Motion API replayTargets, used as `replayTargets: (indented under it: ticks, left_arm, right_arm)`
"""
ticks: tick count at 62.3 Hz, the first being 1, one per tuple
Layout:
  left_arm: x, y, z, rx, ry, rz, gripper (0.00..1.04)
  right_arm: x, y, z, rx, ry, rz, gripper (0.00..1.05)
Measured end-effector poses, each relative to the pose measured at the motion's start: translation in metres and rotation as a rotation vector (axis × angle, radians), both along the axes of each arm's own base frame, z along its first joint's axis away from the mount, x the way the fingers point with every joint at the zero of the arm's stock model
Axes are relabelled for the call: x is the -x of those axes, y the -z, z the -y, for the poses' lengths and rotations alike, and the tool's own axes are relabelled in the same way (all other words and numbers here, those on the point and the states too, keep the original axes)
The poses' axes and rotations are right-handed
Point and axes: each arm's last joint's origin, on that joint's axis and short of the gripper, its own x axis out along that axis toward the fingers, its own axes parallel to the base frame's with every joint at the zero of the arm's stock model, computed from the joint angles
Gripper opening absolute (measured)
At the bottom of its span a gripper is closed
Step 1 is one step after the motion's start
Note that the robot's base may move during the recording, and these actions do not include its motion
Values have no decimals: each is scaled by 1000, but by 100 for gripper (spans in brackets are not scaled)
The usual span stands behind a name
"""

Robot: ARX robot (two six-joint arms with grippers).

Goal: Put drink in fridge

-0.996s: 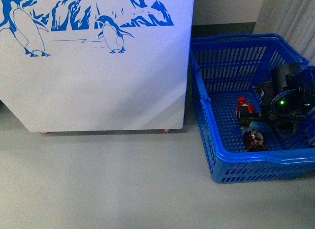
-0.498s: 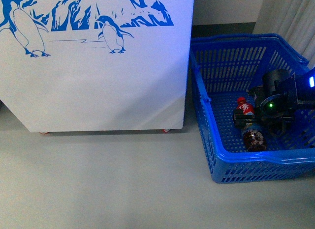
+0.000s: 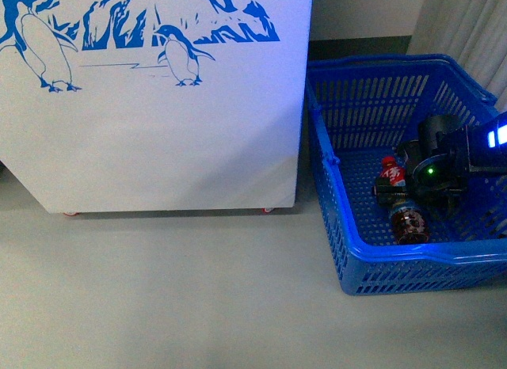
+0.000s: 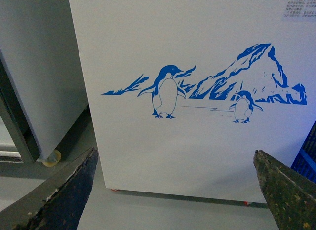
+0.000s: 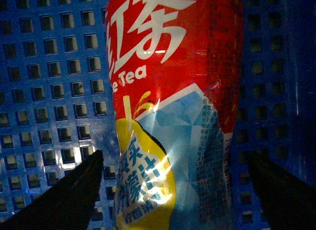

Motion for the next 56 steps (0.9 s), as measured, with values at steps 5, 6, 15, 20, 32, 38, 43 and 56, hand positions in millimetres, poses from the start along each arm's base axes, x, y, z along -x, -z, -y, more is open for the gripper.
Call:
replayTargets:
  ticks: [5,6,15,20,32,38,43,56]
  left_arm:
    - [0,0,0,0,0,0,97]
    - [0,0,0,0,0,0,97]
    - [0,0,0,0,0,0,97]
    - [0,0,0,0,0,0,97]
    - [0,0,0,0,0,0,97]
    - [0,0,0,0,0,0,97]
    - [0,0,0,0,0,0,97]
    - [0,0,0,0,0,0,97]
  right_arm:
    - [0,1,0,13,-4,3,67]
    - [1,1,0,14,-5,4,64]
    - [2,3,1,30,1,12,47]
    - [3,4,1,37,0,29,41]
    - [8,2,0,68,-16,84,36]
    - [12,-3,-2,95,-45,113,35]
    - [16,-11,-4,101,-65,137,35]
    - [15,-76,-12,138,-137,293,35]
